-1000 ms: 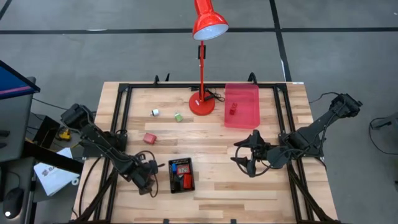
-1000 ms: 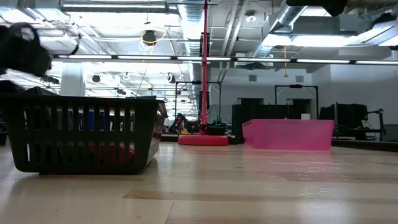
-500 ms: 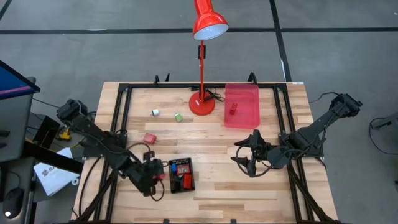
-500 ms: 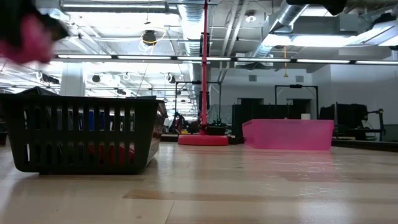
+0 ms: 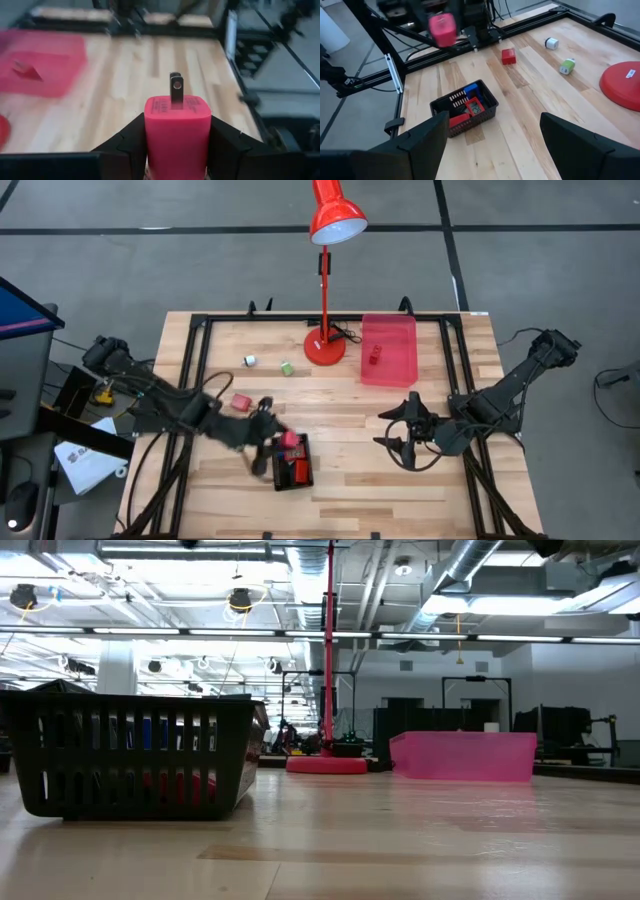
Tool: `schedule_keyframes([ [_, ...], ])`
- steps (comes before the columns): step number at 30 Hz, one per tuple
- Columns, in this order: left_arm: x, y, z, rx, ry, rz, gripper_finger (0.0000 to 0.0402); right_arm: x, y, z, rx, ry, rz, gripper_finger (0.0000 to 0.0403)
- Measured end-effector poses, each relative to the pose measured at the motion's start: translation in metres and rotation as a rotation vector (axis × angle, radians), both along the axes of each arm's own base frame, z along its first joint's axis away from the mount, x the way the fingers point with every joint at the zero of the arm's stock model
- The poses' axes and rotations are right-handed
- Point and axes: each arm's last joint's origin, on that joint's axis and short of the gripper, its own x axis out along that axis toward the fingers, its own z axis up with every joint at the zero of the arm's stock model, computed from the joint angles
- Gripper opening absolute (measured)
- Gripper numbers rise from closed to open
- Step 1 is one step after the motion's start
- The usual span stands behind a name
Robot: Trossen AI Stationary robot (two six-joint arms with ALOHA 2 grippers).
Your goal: Pick & Place Office items
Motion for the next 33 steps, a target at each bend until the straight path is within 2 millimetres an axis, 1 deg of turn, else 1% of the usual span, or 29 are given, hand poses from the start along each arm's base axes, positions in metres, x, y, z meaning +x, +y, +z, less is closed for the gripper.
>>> schedule_keyframes([
  [5,0.034,0.036,-0.004,-0.01,-0.06,0.013,0.0144,0.001,0.001,0.002,-0.003,-0.013,0.005,0.0305],
  [10,0.068,0.071,-0.022,-0.016,-0.086,0.043,0.0144,0.001,0.001,0.002,-0.023,-0.018,0.008,0.0305],
  [13,0.092,0.092,-0.025,-0.024,-0.119,0.063,0.0144,0.001,0.001,0.003,-0.038,-0.023,0.019,0.0305],
  [18,0.125,0.119,-0.029,-0.016,-0.134,0.073,0.0144,-0.003,0.008,0.004,-0.07,-0.038,0.04,0.0305],
  [20,0.13,0.126,-0.031,-0.029,-0.109,0.053,0.0144,-0.006,0.01,0.004,-0.089,-0.038,0.035,0.0305],
  [22,0.132,0.128,-0.032,-0.029,-0.089,0.018,0.0144,-0.009,0.012,0.004,-0.107,-0.039,0.028,0.0305],
  [25,0.13,0.124,-0.031,-0.051,-0.088,-0.052,0.0144,-0.015,0.013,0.003,-0.152,-0.041,-0.005,0.0305],
  [29,0.13,0.107,-0.018,-0.074,-0.186,-0.179,0.0144,-0.017,0.013,0.001,-0.245,-0.017,0.004,0.0305],
  [33,0.131,0.091,-0.008,-0.091,-0.275,-0.253,0.0144,-0.017,0.017,0.001,-0.406,-0.013,0.037,0.0305],
])
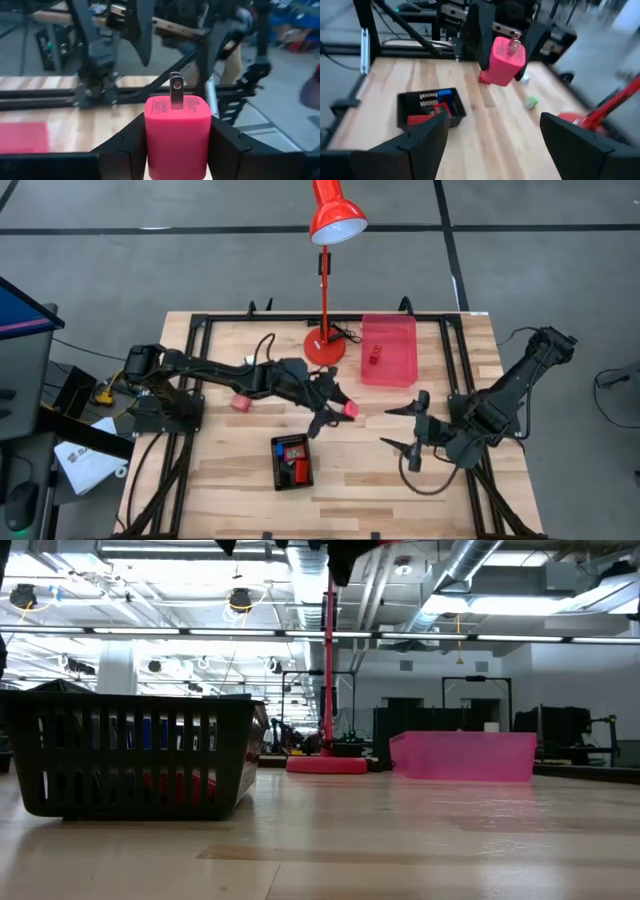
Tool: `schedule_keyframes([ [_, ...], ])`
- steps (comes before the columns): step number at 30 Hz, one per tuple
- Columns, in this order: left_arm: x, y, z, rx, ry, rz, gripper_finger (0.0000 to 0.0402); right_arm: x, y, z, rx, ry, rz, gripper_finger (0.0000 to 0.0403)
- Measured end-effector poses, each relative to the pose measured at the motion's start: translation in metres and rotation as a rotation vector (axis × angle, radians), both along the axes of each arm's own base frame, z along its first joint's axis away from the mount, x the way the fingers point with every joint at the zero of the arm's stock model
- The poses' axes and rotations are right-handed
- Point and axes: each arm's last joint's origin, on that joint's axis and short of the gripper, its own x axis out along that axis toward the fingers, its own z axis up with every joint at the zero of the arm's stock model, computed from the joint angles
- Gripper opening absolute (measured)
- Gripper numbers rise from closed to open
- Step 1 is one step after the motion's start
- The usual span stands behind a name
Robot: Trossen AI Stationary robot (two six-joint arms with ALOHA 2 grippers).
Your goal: Pick & Place Office items
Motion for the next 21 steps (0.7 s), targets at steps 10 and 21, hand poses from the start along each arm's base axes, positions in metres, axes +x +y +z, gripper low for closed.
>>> schedule_keyframes([
  [10,-0.002,-0.026,0.015,-0.026,-0.16,-0.094,0.0144,0.007,0.035,-0.005,-0.437,-0.011,0.072,0.0305],
  [21,-0.004,-0.03,0.015,-0.12,-0.262,-0.12,0.0144,0.028,0.048,-0.008,-0.649,-0.023,-0.015,0.0307],
])
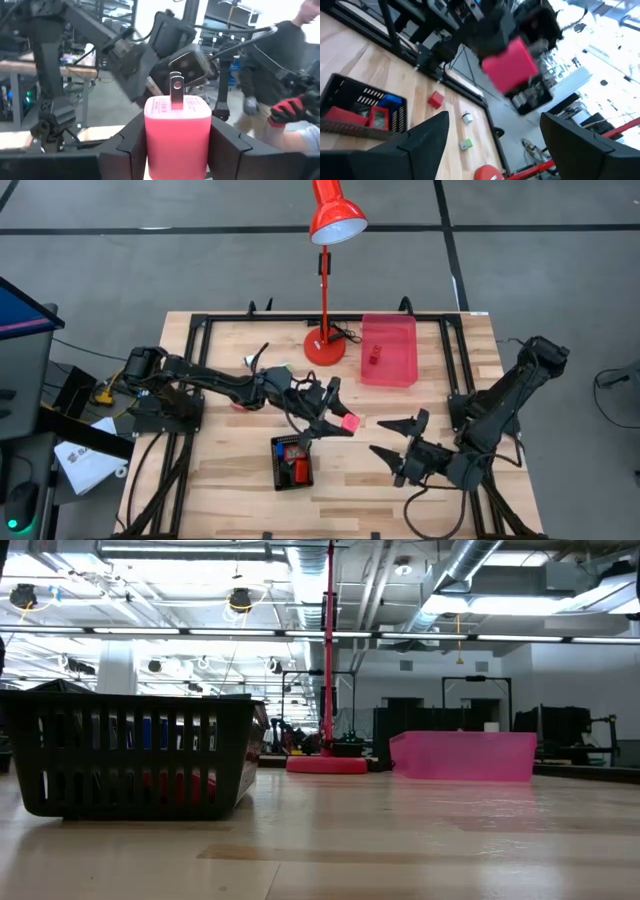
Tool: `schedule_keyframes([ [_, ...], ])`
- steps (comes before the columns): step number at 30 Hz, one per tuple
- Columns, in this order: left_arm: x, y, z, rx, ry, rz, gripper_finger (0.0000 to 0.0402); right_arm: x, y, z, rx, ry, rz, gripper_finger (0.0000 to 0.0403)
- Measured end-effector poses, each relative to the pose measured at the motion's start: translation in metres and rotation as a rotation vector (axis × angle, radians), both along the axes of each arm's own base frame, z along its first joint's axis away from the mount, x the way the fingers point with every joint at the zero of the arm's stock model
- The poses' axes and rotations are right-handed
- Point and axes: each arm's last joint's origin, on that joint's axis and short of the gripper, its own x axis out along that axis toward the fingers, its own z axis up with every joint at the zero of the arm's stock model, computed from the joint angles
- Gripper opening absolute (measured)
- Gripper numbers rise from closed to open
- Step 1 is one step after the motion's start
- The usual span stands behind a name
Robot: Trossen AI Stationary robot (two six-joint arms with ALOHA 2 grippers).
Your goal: Pick & Place Office items
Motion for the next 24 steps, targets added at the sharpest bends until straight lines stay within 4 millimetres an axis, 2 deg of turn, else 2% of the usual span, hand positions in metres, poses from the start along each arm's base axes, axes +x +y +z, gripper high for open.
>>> schedule_keyframes([
  [10,0.002,0.002,0.0,-0.056,-0.004,0.01,0.0144,0.005,-0.001,0.003,-0.077,0.022,0.055,0.0337],
  [16,0.002,0.002,0.0,-0.067,-0.007,0.022,0.0144,0.01,-0.005,0.008,-0.094,0.004,0.055,0.0342],
  [24,0.011,0.002,-0.014,-0.086,0.014,0.022,0.0144,0.022,-0.016,0.011,-0.093,-0.007,0.059,0.0337],
])
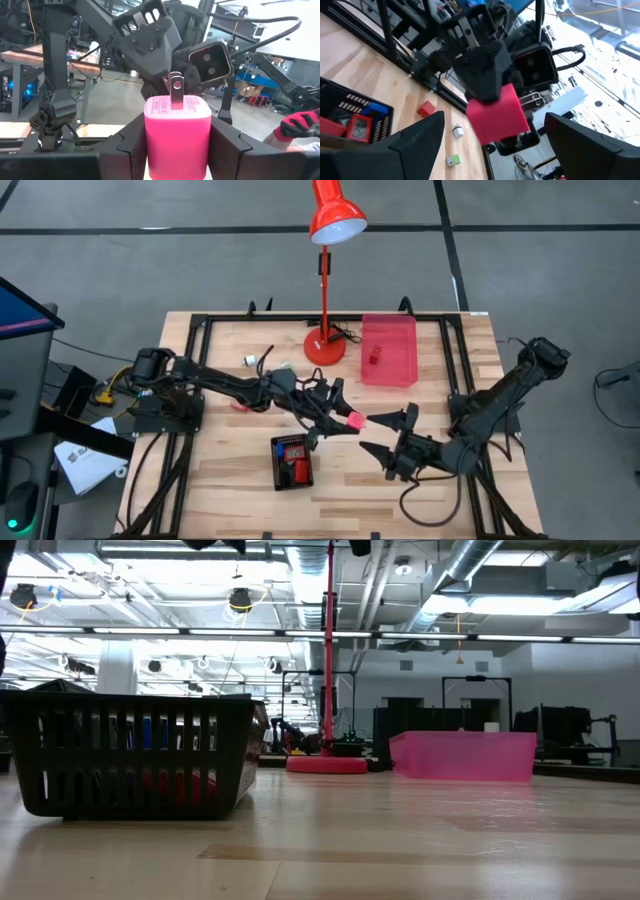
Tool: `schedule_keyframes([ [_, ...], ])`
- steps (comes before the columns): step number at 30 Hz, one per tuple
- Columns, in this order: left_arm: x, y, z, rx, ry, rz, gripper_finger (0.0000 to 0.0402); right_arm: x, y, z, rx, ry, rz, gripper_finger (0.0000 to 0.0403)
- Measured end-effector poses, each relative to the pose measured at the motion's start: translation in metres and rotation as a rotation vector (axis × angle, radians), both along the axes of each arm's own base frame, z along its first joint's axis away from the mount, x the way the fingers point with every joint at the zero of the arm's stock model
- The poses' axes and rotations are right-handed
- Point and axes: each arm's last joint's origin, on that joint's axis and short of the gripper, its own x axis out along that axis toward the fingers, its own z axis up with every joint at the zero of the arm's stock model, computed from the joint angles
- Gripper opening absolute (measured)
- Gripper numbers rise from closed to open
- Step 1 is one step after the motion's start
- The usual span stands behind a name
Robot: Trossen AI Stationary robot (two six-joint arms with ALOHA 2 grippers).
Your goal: Pick & Place Office items
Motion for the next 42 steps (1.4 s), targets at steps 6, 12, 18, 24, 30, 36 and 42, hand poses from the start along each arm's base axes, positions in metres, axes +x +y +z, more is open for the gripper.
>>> schedule_keyframes([
  [6,0.0,0.0,0.0,-0.001,-0.011,0.001,0.0144,0.005,-0.004,0.0,0.006,0.001,0.029,0.0337],
  [12,0.0,0.0,0.001,-0.002,-0.019,0.001,0.0144,0.008,-0.007,0.001,0.028,-0.014,0.05,0.0336],
  [18,0.0,0.0,0.001,-0.002,-0.018,0.002,0.0144,0.01,-0.01,0.002,0.047,-0.022,0.04,0.0324],
  [24,0.0,0.001,0.001,-0.002,-0.018,0.003,0.0144,0.014,-0.015,0.002,0.06,-0.028,0.019,0.03],
  [30,0.0,0.001,0.001,-0.002,-0.015,0.003,0.0144,0.015,-0.017,0.002,0.073,-0.033,0.01,0.0265],
  [36,0.0,0.0,0.0,-0.006,-0.009,-0.009,0.0144,0.013,-0.014,0.003,0.074,-0.033,0.016,0.0223],
  [42,0.0,0.0,0.001,-0.032,-0.005,-0.012,0.0144,0.006,-0.006,0.001,0.044,-0.021,0.014,0.0213],
])
